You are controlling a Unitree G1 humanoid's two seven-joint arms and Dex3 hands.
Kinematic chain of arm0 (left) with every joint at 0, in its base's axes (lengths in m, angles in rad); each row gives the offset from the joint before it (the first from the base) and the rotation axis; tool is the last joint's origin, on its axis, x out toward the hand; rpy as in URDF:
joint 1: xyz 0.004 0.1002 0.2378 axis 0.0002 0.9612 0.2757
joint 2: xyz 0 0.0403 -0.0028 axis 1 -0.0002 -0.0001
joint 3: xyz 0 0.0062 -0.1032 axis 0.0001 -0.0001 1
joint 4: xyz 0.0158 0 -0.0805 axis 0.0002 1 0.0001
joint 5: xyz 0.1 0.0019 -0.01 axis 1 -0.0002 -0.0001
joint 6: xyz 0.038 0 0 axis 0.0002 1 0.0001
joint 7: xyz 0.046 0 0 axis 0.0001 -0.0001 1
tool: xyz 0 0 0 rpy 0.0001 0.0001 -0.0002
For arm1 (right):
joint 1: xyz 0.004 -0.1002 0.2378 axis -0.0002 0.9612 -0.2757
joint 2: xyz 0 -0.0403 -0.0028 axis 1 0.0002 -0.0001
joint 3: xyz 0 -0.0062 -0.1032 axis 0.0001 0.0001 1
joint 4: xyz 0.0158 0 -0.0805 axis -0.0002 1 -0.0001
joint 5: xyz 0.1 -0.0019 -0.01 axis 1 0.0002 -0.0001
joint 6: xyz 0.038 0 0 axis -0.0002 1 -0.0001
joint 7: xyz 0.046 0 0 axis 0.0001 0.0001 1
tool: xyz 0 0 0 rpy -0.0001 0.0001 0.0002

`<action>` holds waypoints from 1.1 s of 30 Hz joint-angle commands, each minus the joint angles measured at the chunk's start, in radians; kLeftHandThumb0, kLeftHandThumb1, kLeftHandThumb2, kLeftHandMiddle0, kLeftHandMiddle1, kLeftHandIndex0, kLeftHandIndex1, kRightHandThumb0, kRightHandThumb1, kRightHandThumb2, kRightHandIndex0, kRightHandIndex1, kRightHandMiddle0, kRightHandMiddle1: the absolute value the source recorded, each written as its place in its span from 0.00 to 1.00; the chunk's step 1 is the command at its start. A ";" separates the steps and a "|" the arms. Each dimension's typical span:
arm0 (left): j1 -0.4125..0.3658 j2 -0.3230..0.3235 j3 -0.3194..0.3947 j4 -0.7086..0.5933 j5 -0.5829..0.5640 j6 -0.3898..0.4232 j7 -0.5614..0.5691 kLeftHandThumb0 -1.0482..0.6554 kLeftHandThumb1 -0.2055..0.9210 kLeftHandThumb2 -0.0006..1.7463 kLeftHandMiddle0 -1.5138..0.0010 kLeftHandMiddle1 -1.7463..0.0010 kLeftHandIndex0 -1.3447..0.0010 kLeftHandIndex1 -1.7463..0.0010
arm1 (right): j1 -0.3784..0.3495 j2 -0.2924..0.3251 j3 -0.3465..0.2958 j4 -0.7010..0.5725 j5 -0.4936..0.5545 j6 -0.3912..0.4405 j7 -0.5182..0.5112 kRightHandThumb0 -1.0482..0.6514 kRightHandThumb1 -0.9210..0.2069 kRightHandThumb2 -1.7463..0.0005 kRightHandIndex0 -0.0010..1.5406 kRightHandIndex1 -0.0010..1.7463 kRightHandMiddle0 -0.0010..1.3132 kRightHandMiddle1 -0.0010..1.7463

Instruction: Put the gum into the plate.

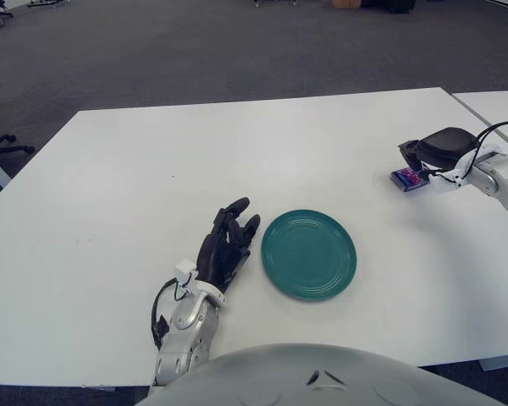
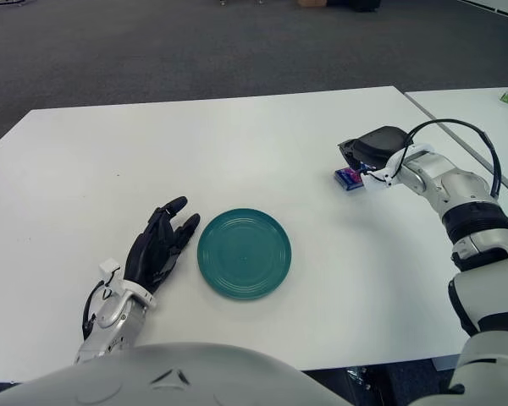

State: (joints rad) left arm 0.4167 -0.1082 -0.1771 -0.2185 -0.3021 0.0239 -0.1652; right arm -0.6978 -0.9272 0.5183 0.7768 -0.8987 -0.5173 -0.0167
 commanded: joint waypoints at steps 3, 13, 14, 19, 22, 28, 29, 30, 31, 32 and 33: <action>-0.023 -0.009 0.001 0.015 0.011 -0.014 0.006 0.11 1.00 0.52 0.69 0.94 1.00 0.55 | -0.037 0.007 -0.011 0.056 0.001 0.006 0.004 0.37 0.31 0.46 0.49 1.00 0.35 0.97; -0.027 -0.011 0.000 0.022 0.013 -0.018 0.008 0.11 1.00 0.52 0.69 0.94 1.00 0.55 | 0.005 -0.034 -0.056 -0.059 0.018 0.106 0.153 0.07 0.01 0.80 0.11 0.32 0.02 0.38; -0.027 -0.011 -0.001 0.022 0.012 -0.019 0.008 0.11 1.00 0.52 0.69 0.94 1.00 0.55 | 0.008 -0.039 -0.053 -0.070 0.007 0.115 0.154 0.06 0.01 0.79 0.10 0.29 0.01 0.36; -0.030 -0.010 0.002 0.024 0.011 -0.018 0.007 0.11 1.00 0.52 0.69 0.94 1.00 0.55 | 0.004 -0.051 -0.036 -0.063 -0.034 0.149 0.162 0.01 0.00 0.70 0.05 0.07 0.00 0.15; -0.030 -0.009 0.003 0.024 0.010 -0.018 0.007 0.11 1.00 0.52 0.69 0.94 1.00 0.55 | -0.004 -0.047 -0.033 -0.039 -0.046 0.158 0.155 0.00 0.00 0.65 0.01 0.02 0.00 0.05; -0.031 -0.006 0.008 0.023 0.006 -0.016 0.004 0.11 1.00 0.52 0.69 0.94 1.00 0.55 | -0.018 -0.036 -0.036 -0.007 -0.050 0.174 0.154 0.00 0.00 0.62 0.00 0.00 0.00 0.00; -0.031 -0.005 0.008 0.023 0.006 -0.016 0.004 0.11 1.00 0.52 0.69 0.94 1.00 0.55 | -0.023 -0.033 -0.035 0.006 -0.050 0.176 0.149 0.00 0.00 0.62 0.00 0.00 0.00 0.00; -0.032 -0.005 0.009 0.023 0.005 -0.016 0.003 0.11 1.00 0.52 0.69 0.94 1.00 0.55 | -0.026 -0.032 -0.035 0.014 -0.051 0.178 0.145 0.00 0.00 0.62 0.00 0.00 0.00 0.00; -0.032 -0.004 0.010 0.023 0.005 -0.016 0.003 0.11 1.00 0.52 0.69 0.94 1.00 0.55 | -0.029 -0.030 -0.034 0.022 -0.051 0.178 0.141 0.00 0.00 0.62 0.00 0.00 0.00 0.00; -0.032 -0.004 0.010 0.023 0.005 -0.015 0.003 0.11 1.00 0.52 0.69 0.94 1.00 0.55 | -0.030 -0.029 -0.034 0.026 -0.051 0.178 0.138 0.00 0.00 0.62 0.00 0.00 0.00 0.00; -0.032 -0.004 0.010 0.023 0.005 -0.015 0.003 0.11 1.00 0.52 0.69 0.94 1.00 0.55 | -0.032 -0.029 -0.033 0.029 -0.052 0.178 0.136 0.00 0.00 0.62 0.00 0.00 0.00 0.00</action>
State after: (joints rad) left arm 0.3995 -0.1079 -0.1739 -0.1997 -0.3014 0.0152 -0.1650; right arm -0.6992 -0.9680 0.4810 0.7911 -0.9389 -0.3479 0.1336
